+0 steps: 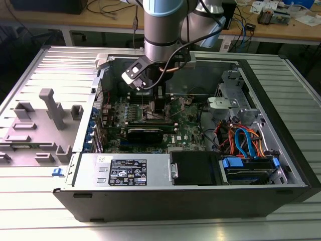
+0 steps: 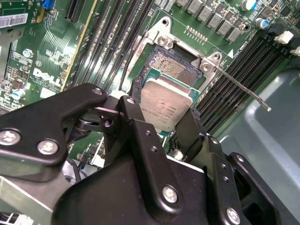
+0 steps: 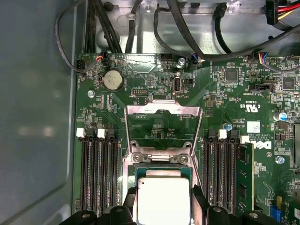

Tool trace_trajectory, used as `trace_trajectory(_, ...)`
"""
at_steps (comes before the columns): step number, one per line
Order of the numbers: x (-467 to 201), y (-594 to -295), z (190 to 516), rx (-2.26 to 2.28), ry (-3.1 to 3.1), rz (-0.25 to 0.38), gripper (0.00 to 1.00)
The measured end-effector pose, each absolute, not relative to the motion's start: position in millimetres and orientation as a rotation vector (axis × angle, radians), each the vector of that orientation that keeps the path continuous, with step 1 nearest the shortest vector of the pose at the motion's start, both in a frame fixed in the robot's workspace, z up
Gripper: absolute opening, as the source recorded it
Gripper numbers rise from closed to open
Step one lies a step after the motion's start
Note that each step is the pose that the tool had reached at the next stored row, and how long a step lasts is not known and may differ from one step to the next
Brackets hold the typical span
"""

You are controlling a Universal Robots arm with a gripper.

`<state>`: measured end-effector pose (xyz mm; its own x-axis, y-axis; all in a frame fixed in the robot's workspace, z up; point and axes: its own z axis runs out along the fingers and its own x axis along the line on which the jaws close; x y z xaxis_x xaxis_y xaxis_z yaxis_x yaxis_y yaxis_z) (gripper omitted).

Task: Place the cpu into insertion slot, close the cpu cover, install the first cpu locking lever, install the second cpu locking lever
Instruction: 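Place the cpu into insertion slot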

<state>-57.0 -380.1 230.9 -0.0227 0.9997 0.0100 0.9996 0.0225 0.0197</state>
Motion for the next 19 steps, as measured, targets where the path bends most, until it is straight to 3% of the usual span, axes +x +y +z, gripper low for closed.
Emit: trace_trajectory(19,-59.8,-380.1,221.8,2.182,2.253,0.035,0.54)
